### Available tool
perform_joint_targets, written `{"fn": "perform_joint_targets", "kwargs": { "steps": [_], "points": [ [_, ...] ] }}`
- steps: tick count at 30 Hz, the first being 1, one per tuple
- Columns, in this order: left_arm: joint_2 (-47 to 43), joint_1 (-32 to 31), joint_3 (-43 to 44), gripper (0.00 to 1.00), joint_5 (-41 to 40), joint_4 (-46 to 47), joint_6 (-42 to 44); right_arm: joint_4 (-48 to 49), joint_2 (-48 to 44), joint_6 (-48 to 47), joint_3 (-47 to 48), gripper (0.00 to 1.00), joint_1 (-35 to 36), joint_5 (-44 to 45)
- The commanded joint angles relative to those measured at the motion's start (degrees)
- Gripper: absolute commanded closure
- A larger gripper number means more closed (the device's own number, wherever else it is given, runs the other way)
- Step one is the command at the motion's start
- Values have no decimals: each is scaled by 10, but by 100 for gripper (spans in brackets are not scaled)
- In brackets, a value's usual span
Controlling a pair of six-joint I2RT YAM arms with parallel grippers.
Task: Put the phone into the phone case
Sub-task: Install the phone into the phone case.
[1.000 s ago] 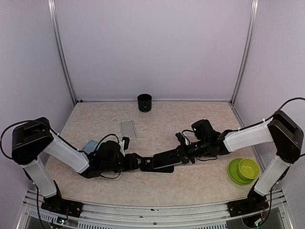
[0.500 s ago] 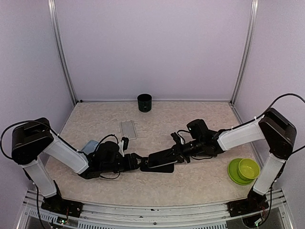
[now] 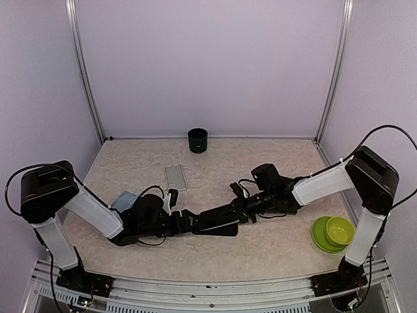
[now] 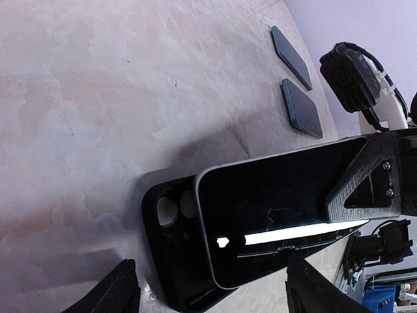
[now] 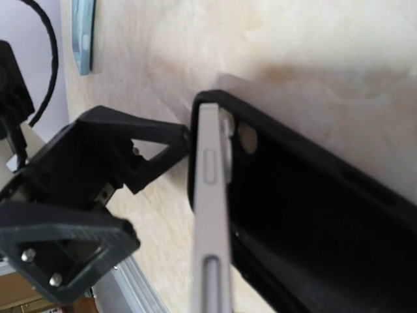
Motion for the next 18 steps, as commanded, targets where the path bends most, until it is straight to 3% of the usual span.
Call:
{"fn": "perform_joint_targets", "kwargs": {
  "steps": [1, 18],
  "points": [
    [16, -5, 0, 21, 14, 21, -8, 30, 12, 4, 21, 100, 6, -23],
    [47, -18, 13, 7, 29, 42, -15, 71, 47, 50, 13, 100, 7, -46]
  ]
}}
